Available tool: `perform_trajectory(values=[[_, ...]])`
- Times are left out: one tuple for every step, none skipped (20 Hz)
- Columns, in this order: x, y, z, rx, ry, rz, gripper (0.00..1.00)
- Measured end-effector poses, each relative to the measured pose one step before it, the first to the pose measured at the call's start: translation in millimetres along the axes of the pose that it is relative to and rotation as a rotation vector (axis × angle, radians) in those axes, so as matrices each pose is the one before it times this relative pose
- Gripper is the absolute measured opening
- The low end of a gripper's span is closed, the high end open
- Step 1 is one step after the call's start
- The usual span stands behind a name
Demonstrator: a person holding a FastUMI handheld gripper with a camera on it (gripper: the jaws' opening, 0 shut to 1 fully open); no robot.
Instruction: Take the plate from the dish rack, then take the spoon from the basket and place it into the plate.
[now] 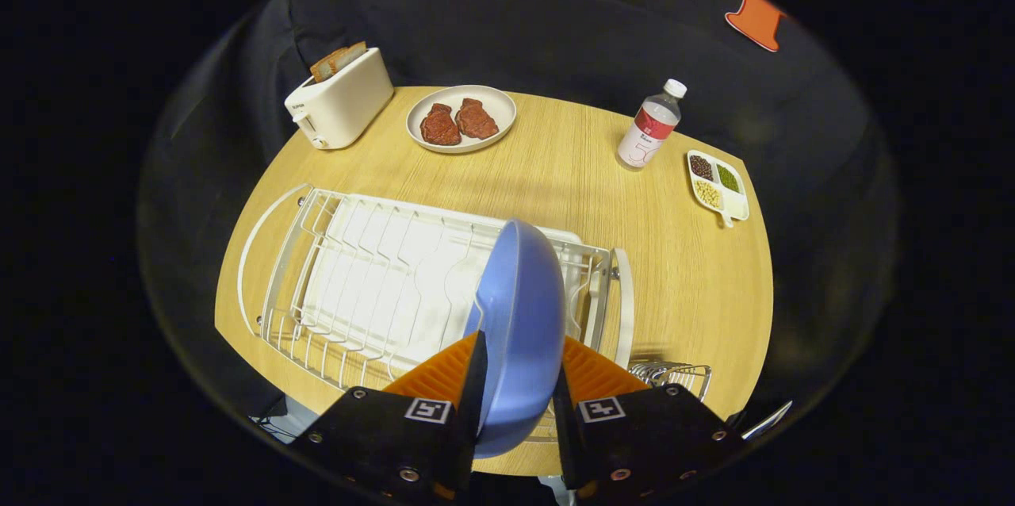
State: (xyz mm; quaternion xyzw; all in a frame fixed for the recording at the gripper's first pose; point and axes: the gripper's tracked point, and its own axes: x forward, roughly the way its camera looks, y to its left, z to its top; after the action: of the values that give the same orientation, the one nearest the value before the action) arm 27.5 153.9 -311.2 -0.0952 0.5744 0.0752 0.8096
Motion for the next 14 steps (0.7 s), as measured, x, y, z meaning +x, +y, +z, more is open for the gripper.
perform_trajectory(values=[[-1.37,-0.66,-1.23,-0.00551,0.00127,-0.01161,0.44],[-1.39,0.01,0.64,-0.00136,-0.00421,-0.00950,0.42],[-2.89,-1.97,-0.68,0.00229,-0.00322,-0.01353,0.41],[-2.73,-4.06,1.89,0.01067,-0.00839,-0.02105,0.38],[-3.58,-3.93,3.61,0.01627,-0.01459,-0.02160,0.37],[-3.81,-8.99,5.61,0.01593,-0.01935,-0.03340,0.33],[-3.22,-9.22,6.83,0.00957,-0.02119,-0.03495,0.32],[-3.27,-10.54,5.48,-0.00459,-0.02111,-0.03948,0.28],[-5.56,-4.24,5.74,-0.00813,-0.02350,-0.00738,0.27],[-5.79,5.01,0.73,0.01070,-0.00281,0.02857,0.23],[-6.17,1.84,0.64,0.01490,-0.00401,0.01939,0.23],[-5.08,-2.27,-2.56,0.00185,-0.00316,0.00375,0.23],[-5.00,-6.05,-5.24,0.00176,-0.00525,0.00044,0.23],[-5.07,-2.73,-3.66,0.00891,-0.00211,0.00907,0.23]])
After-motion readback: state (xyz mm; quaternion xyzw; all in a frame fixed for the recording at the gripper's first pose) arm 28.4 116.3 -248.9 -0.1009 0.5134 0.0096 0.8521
